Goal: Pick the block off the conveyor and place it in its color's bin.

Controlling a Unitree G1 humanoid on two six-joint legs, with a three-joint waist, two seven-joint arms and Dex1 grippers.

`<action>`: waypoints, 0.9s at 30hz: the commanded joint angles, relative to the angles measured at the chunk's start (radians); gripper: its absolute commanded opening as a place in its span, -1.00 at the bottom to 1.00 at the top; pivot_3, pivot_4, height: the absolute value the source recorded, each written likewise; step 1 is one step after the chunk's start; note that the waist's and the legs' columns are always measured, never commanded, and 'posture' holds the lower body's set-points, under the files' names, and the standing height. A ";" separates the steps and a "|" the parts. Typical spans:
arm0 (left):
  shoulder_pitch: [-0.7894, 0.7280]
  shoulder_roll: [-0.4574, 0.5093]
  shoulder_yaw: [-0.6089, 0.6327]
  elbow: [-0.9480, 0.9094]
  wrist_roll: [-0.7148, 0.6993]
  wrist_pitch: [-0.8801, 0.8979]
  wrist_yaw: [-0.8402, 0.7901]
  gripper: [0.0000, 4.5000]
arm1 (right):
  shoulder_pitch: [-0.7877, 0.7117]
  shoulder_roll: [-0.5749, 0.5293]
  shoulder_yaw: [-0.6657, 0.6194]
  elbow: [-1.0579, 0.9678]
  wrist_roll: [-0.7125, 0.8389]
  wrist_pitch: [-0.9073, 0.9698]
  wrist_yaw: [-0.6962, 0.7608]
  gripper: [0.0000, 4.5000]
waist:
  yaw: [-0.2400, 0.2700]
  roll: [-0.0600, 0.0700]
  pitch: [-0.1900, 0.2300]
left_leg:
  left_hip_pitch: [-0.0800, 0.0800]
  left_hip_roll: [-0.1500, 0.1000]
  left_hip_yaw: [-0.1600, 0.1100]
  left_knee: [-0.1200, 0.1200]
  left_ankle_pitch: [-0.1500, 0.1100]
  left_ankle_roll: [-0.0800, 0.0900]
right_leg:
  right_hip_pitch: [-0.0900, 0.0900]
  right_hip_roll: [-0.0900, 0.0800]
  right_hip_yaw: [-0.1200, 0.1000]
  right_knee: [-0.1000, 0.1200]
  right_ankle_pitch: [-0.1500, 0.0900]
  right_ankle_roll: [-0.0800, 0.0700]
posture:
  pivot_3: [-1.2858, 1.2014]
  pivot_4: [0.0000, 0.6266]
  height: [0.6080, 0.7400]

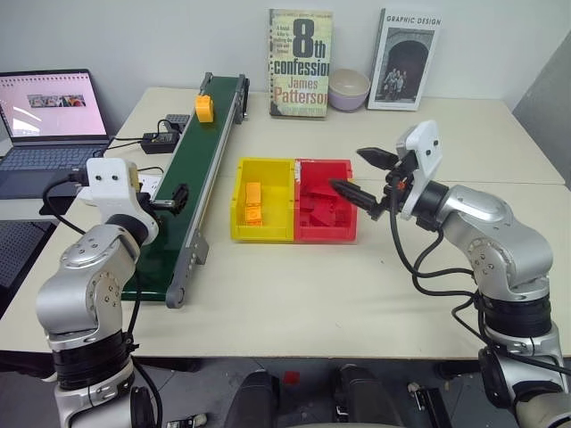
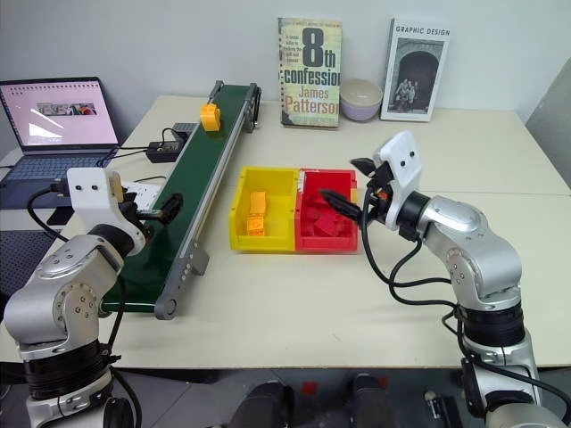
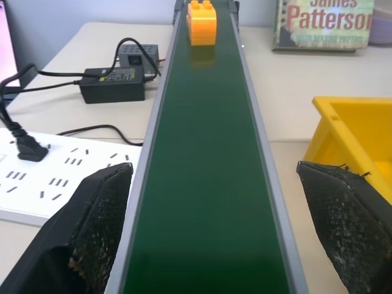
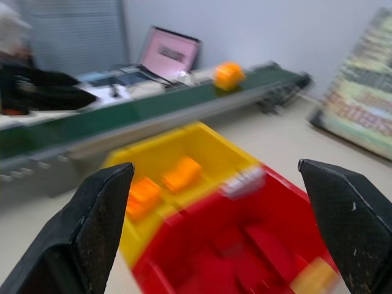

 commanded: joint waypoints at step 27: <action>-0.127 0.026 -0.115 0.242 0.075 -0.117 -0.016 0.99 | 0.010 -0.036 0.025 -0.079 0.071 -0.007 0.034 1.00 | 0.001 0.000 0.000 | 0.000 0.000 0.000 0.000 0.000 0.000 | -0.001 -0.002 0.000 0.000 0.000 0.000 | 0.03 -0.52 1.00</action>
